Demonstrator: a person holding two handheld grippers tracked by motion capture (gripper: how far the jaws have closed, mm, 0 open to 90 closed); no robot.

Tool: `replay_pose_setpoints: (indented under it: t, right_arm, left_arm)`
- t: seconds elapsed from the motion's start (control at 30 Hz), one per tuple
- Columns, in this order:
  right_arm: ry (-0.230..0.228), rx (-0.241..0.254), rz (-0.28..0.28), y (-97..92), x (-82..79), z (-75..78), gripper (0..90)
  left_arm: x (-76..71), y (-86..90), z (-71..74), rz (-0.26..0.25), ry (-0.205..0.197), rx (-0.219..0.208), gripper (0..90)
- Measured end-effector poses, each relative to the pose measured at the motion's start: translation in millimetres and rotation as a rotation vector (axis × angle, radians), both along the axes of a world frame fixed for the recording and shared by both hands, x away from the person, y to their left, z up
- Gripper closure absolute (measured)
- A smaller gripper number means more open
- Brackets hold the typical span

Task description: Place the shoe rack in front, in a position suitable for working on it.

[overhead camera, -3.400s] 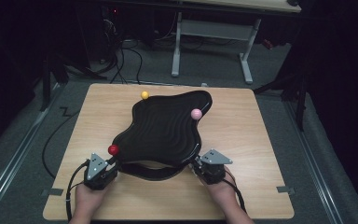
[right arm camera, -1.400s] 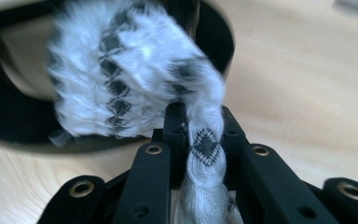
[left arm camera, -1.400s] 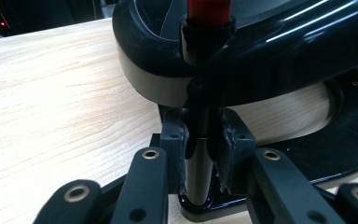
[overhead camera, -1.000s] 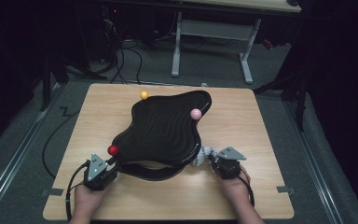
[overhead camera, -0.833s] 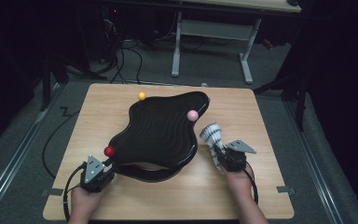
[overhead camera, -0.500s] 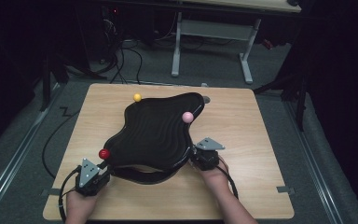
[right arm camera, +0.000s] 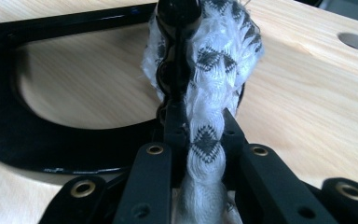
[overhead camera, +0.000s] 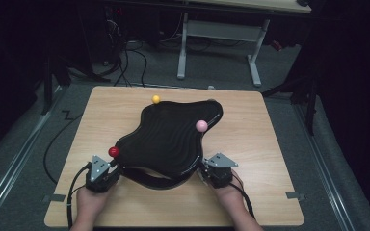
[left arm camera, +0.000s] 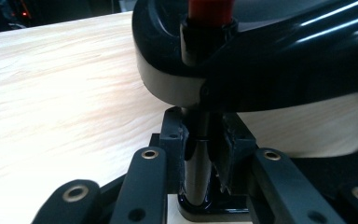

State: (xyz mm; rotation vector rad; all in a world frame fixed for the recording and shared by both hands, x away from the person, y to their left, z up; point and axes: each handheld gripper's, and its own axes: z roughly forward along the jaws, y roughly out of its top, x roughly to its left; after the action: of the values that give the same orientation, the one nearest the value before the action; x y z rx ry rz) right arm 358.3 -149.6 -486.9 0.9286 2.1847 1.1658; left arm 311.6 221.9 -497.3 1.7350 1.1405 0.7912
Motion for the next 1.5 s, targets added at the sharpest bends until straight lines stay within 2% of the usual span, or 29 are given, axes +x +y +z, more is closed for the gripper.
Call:
replay_pose_setpoints:
  t: [0.1,0.13,0.17,0.2,0.27,0.4,0.47,0.5,0.53,0.7,0.77,0.8,0.9,1.03,1.23,1.3,1.37,1.43,1.5]
  right_arm:
    - [0.010,0.011,-0.018,-14.5,-14.8,-1.4,79.8]
    - [0.009,0.010,-0.020,-16.2,-17.4,-1.5,79.8]
    - [0.009,0.010,-0.020,-18.1,-20.8,-1.7,79.8]
    - [0.012,0.014,-0.020,-19.5,-24.1,-1.8,79.8]
    - [0.019,0.019,-0.014,-22.7,-29.6,-0.5,79.7]
    - [0.001,0.049,-0.029,-30.6,-36.9,9.1,79.5]
    - [-0.040,0.092,-0.052,-39.0,-40.7,24.8,79.4]
    - [-0.040,0.092,-0.052,-39.0,-40.7,24.8,79.4]
    - [-0.060,0.114,-0.058,-42.5,-42.4,33.1,79.3]
    - [-0.132,0.193,-0.050,-49.7,-52.0,63.5,79.5]
    - [-0.176,0.186,-0.027,-49.2,-56.9,71.5,79.4]
    - [-0.176,0.180,-0.016,-48.2,-57.9,72.7,79.4]
    - [-0.165,0.165,-0.009,-43.3,-58.3,72.0,79.4]
    - [-0.150,0.170,0.008,-40.8,-57.7,68.1,79.2]
    - [-0.125,0.145,0.030,-39.0,-57.5,55.7,79.2]
    - [-0.082,0.114,0.041,-37.4,-55.1,42.4,79.2]
    - [-0.073,0.102,0.037,-36.7,-54.4,37.1,79.2]
    - [-0.014,0.074,0.045,-35.9,-49.2,20.8,79.3]
    - [-0.001,0.063,0.043,-35.3,-47.9,15.0,79.4]
  left_arm:
    - [16.1,-10.5,0.7,-0.011,0.004,0.004,74.0]
    - [16.1,-10.5,0.7,-0.011,0.004,0.004,74.0]
    - [23.8,-13.6,0.5,-0.010,0.004,-0.005,74.0]
    - [23.8,-13.6,0.5,-0.010,0.004,-0.005,74.1]
    - [33.7,-15.6,0.7,-0.005,0.010,-0.017,74.1]
    - [38.6,-18.0,0.7,-0.001,0.011,-0.023,74.1]
    - [40.3,-18.7,0.9,0.002,0.014,-0.027,74.1]
    - [40.9,-19.0,0.6,0.003,0.013,-0.031,74.1]
    - [41.1,-19.0,0.6,0.003,0.014,-0.032,74.1]
    - [40.5,-19.1,0.7,0.002,0.015,-0.027,74.1]
    - [40.0,-19.4,0.6,0.003,0.014,-0.024,74.1]
    - [39.6,-19.5,0.6,0.002,0.014,-0.022,74.0]
    - [38.2,-19.1,0.5,-0.002,0.014,-0.021,74.0]
    - [37.2,-18.8,0.4,-0.007,0.012,-0.021,74.0]
    - [37.2,-18.4,0.3,-0.008,0.014,-0.022,74.0]
    - [37.2,-18.3,0.3,-0.009,0.013,-0.021,74.0]
    - [37.2,-18.2,0.5,-0.011,0.014,-0.017,74.0]
    - [37.2,-18.3,0.5,-0.010,0.014,-0.019,74.0]
    - [37.2,-18.4,0.5,-0.010,0.014,-0.022,74.0]
